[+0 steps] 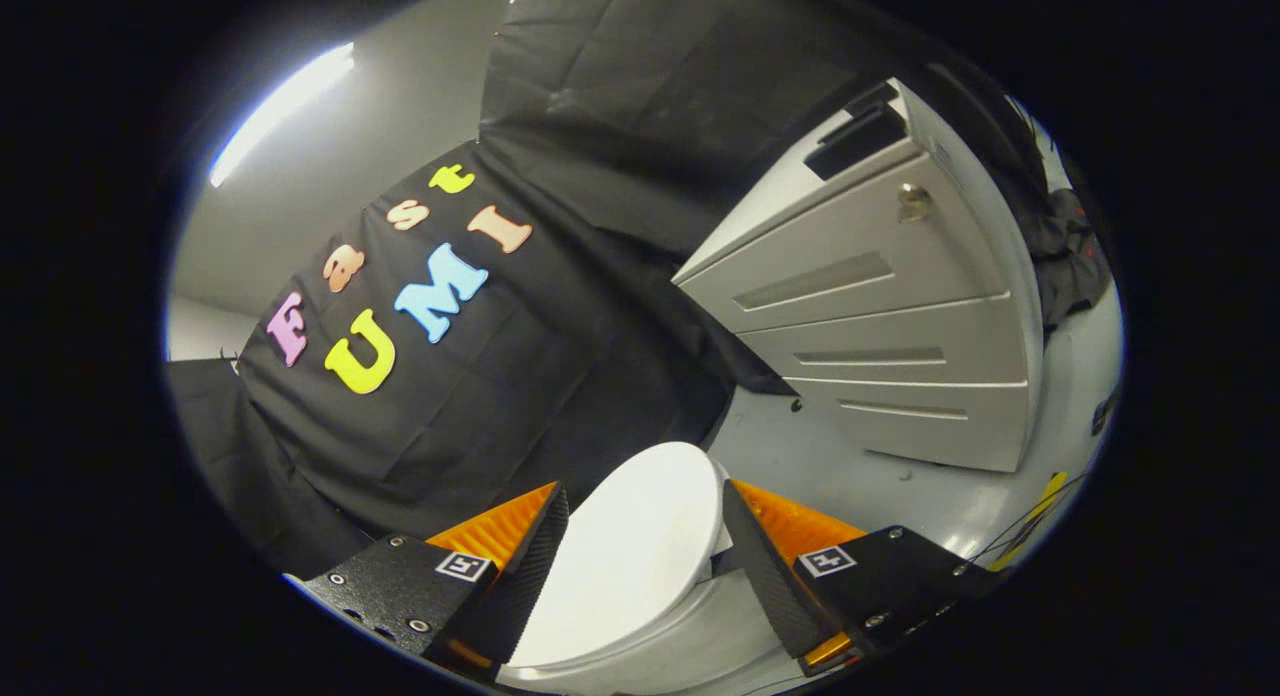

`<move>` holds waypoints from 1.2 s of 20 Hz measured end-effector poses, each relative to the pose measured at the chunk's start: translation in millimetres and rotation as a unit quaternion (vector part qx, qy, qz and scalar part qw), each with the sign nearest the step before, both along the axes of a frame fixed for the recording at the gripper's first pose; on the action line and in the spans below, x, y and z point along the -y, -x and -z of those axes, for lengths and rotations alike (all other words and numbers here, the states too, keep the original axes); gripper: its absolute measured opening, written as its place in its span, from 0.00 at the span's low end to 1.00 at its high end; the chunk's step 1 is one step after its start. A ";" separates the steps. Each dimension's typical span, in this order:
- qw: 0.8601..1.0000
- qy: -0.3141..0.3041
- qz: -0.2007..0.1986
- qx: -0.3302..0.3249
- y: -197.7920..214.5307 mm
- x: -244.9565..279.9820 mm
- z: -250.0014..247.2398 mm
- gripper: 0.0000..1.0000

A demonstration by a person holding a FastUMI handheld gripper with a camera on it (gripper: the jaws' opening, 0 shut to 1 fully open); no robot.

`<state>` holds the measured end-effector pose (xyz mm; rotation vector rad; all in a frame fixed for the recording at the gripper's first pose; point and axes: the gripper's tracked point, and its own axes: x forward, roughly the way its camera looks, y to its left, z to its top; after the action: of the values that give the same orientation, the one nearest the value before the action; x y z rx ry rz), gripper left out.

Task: Open the toilet lid.

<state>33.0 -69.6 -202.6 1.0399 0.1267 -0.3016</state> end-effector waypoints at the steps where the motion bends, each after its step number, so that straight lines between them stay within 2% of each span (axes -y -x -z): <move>1: 1.000 -0.016 0.005 -0.003 -0.6 2.8 7.7 0.96; 4: 0.998 -0.047 0.010 -0.031 -6.7 1.9 42.5 0.95; 10: 0.989 -0.128 -0.015 -0.075 -14.4 -12.6 104.9 0.94; 12: 0.986 -0.150 -0.020 -0.073 -14.6 -19.7 113.3 0.87; 15: 0.983 -0.172 -0.015 -0.063 -21.1 -16.5 116.4 0.71; 16: 0.983 -0.175 -0.015 -0.058 -26.3 -19.4 115.0 0.69; 18: 0.984 -0.171 -0.023 -0.053 -36.2 -23.8 113.1 0.65; 21: 0.985 -0.158 -0.052 -0.055 -48.2 -33.9 107.4 0.53; 23: 0.984 -0.157 -0.048 -0.065 -46.8 -25.5 112.0 0.44; 24: 0.984 -0.158 -0.045 -0.070 -47.7 -24.8 113.8 0.43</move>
<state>80.8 -44.8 -316.3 1.3229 0.3561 -0.2769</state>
